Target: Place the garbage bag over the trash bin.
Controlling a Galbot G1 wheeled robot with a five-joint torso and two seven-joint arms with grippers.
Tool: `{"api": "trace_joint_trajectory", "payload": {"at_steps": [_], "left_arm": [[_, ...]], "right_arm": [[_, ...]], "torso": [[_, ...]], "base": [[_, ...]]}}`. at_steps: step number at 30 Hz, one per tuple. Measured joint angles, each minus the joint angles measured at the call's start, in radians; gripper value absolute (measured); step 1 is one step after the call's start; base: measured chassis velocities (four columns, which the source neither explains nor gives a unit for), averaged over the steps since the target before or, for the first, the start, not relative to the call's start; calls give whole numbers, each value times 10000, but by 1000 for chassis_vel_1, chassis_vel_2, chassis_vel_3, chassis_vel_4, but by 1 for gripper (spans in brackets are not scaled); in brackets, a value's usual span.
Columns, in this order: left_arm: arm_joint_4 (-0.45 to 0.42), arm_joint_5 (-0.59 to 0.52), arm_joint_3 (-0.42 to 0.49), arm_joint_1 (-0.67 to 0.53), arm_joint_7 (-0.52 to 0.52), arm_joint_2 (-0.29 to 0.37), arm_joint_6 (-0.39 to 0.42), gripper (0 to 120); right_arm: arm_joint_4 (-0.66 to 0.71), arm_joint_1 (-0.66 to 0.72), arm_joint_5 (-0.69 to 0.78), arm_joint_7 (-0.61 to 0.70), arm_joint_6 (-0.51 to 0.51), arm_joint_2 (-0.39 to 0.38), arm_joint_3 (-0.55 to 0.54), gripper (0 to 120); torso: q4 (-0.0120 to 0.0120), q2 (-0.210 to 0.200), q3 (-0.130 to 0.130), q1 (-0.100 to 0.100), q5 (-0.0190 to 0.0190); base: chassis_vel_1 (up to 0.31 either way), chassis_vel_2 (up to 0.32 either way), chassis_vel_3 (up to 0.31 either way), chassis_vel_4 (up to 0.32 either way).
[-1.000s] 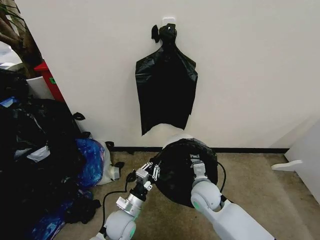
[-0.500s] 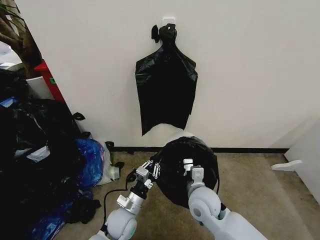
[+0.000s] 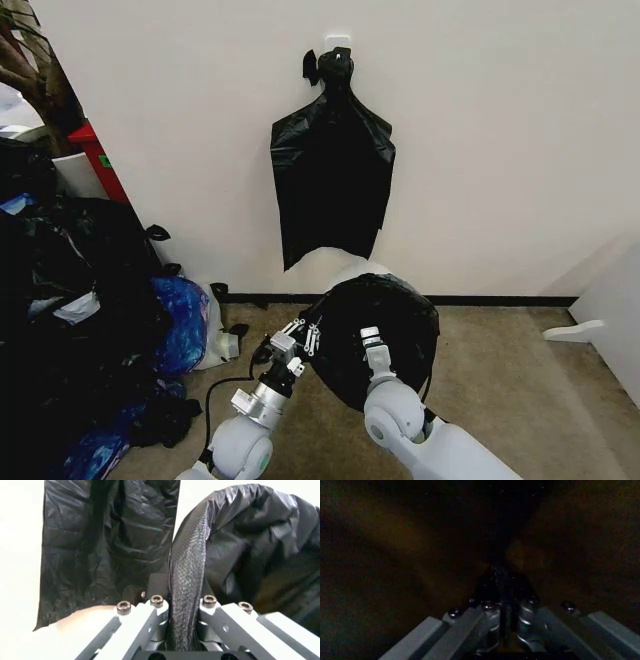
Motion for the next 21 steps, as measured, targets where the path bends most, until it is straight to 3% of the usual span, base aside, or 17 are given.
{"api": "trace_joint_trajectory", "payload": {"at_steps": [5, 21], "left_arm": [[99, 6, 84, -41, 17, -40, -1, 4], [104, 105, 104, 33, 49, -46, 5, 4]], "right_arm": [[-12, 191, 192, -325, 356, -114, 78, 0], [-1269, 1300, 470, 774, -583, 71, 179, 0]], "torso": [[0, 0, 0, 0, -1], [0, 0, 0, 0, 0]], "base": [[0, 0, 0, 0], [0, 0, 0, 0]]}}
